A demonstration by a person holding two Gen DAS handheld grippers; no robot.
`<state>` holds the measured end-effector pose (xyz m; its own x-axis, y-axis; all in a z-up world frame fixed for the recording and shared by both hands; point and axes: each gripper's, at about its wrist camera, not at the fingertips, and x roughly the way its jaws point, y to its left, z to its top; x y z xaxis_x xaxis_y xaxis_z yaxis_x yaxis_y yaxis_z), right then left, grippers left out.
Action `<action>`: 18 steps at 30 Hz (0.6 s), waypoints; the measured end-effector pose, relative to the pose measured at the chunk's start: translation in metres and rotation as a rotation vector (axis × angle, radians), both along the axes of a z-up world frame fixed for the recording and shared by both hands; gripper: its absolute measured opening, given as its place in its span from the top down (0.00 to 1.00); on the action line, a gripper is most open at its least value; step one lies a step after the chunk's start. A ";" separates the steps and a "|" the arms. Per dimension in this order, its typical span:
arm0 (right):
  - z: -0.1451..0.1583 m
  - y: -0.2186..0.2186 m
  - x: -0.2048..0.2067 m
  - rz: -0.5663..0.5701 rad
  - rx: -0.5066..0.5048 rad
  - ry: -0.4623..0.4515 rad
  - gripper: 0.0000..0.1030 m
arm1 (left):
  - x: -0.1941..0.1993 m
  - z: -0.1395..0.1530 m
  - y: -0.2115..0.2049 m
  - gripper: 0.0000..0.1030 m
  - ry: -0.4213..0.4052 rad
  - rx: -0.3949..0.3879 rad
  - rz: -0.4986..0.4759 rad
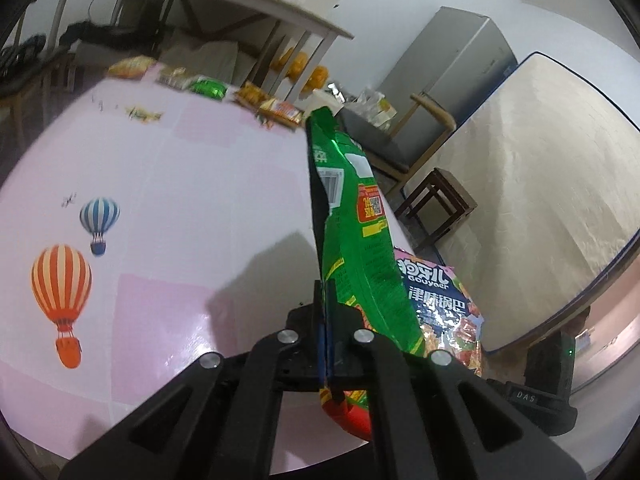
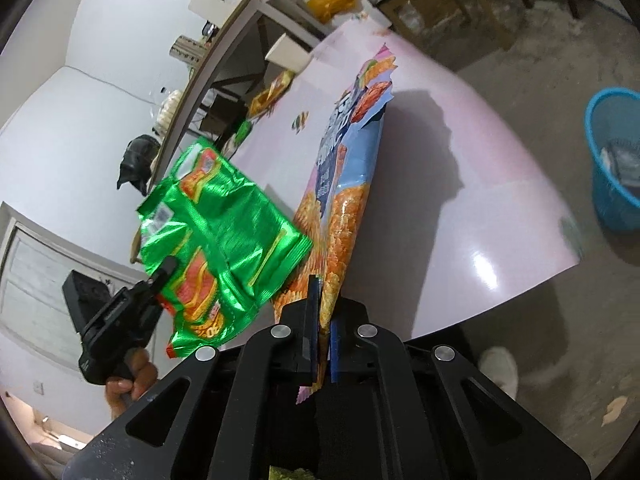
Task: Collect trash
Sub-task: 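Lift the green chip bag and pink cracker bag off the table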
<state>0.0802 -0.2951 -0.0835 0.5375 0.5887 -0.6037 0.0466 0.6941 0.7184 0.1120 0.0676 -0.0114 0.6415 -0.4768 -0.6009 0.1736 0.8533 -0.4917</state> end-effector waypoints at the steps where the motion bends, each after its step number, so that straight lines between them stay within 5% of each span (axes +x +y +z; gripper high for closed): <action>1: 0.001 -0.002 -0.001 -0.006 -0.003 -0.004 0.97 | -0.002 0.002 0.000 1.00 -0.008 0.003 -0.003; 18: 0.009 -0.030 -0.022 -0.080 -0.034 -0.069 0.98 | -0.013 0.038 -0.013 1.00 -0.146 0.072 -0.011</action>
<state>0.0586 -0.3250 -0.0745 0.6231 0.5220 -0.5825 0.0535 0.7145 0.6976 0.0985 0.0545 0.0264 0.7195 -0.4436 -0.5343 0.2486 0.8829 -0.3982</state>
